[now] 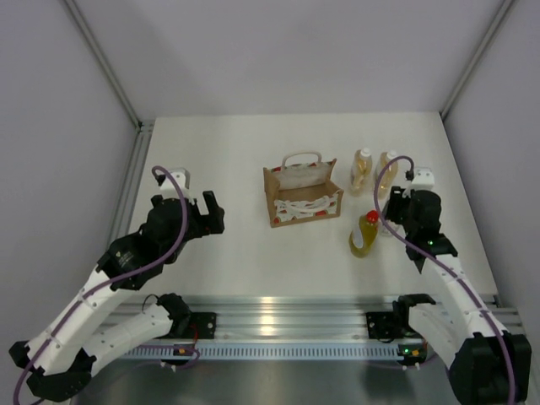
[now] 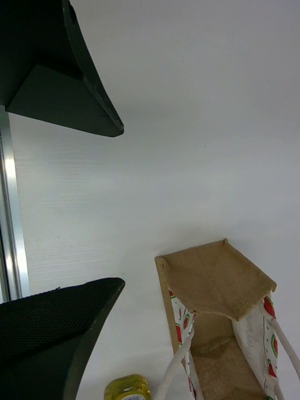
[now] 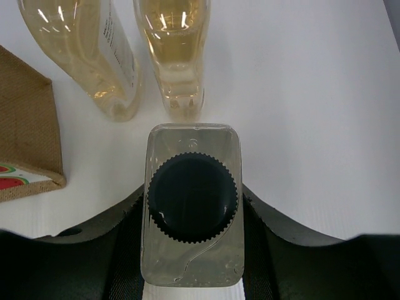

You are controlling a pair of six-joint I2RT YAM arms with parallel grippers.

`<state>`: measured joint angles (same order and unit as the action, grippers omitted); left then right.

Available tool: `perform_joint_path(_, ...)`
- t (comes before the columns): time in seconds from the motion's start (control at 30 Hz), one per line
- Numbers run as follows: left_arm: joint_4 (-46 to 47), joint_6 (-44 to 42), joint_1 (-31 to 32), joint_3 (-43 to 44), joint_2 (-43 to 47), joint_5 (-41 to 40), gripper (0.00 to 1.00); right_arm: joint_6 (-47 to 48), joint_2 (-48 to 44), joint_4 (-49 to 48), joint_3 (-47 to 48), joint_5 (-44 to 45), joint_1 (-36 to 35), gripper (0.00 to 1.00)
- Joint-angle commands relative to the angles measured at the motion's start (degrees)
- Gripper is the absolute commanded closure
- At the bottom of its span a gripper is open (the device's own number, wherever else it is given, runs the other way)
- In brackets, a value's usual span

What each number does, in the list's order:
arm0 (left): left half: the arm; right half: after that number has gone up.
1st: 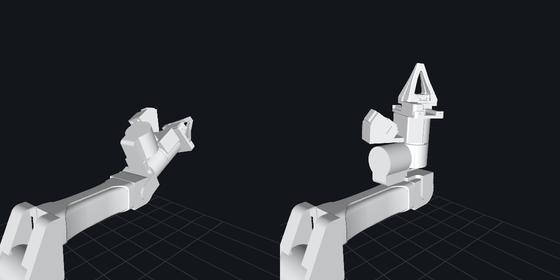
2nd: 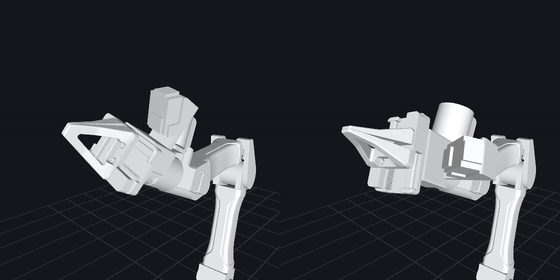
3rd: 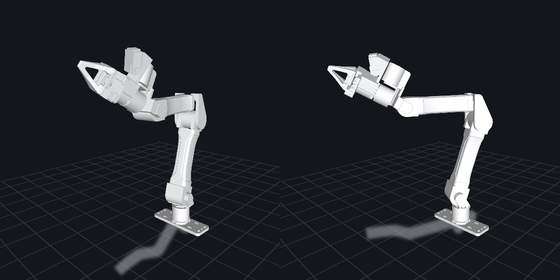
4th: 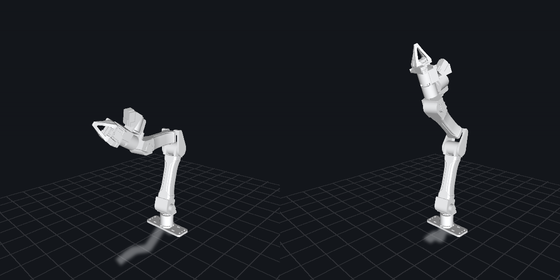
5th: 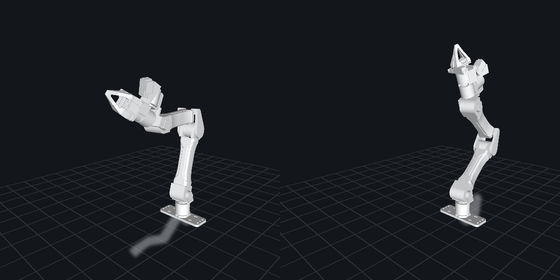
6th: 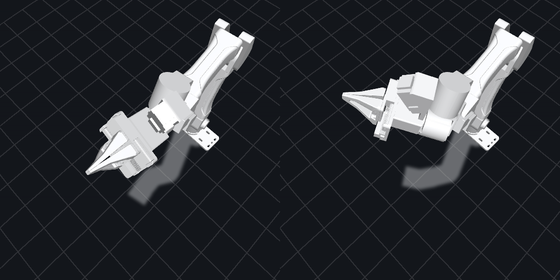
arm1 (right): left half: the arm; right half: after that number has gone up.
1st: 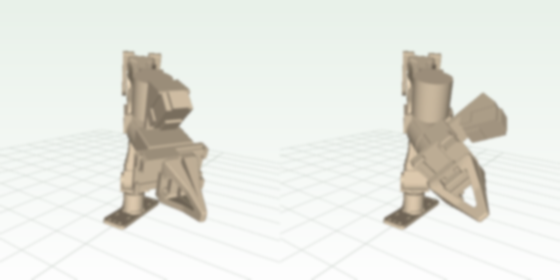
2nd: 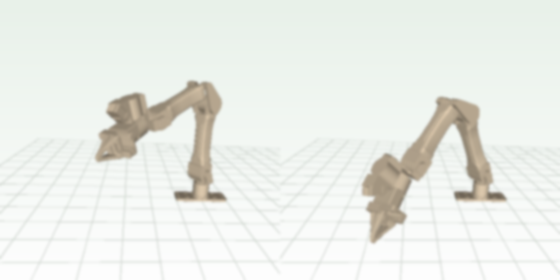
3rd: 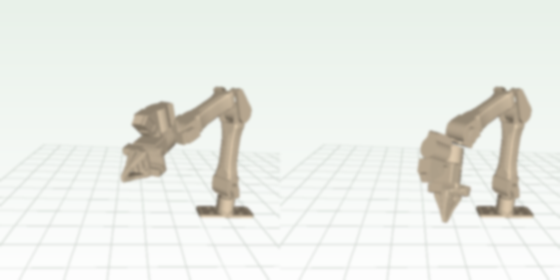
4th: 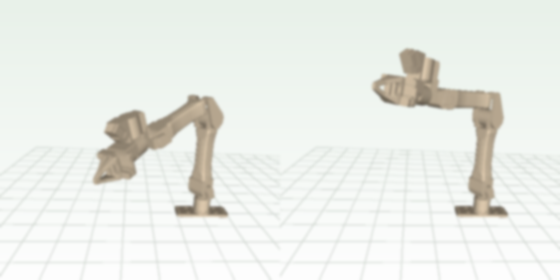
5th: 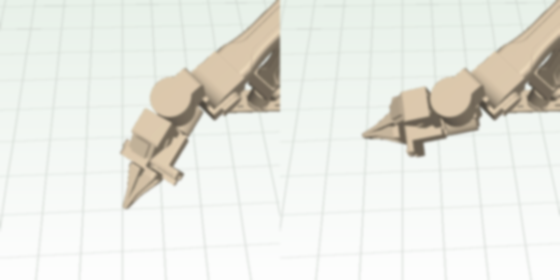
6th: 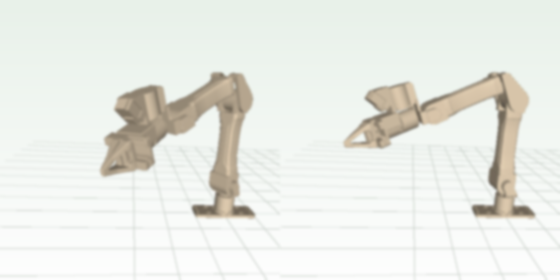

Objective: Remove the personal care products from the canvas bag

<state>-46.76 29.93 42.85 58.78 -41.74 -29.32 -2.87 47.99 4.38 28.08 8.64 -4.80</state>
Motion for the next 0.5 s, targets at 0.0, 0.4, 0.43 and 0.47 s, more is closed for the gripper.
perform_joint_path(0.0,0.53,-0.75,0.13,-0.51,0.69,-1.79,0.02,-0.99,0.53,-13.08,2.42,-2.31,1.9,0.96)
perform_joint_path(0.4,0.45,0.12,-1.36,-0.16,-0.28,-4.69,0.02,-2.93,3.34,-6.32,8.74,-4.69,2.6,0.42)
perform_joint_path(0.43,0.44,0.21,-2.58,-0.16,-0.36,-5.21,0.02,-3.01,3.08,-5.36,9.36,-4.52,2.51,0.34)
perform_joint_path(0.47,0.44,0.47,-3.21,-0.25,-0.54,-5.31,0.02,-3.1,2.73,-3.09,10.76,-3.56,2.51,0.22)
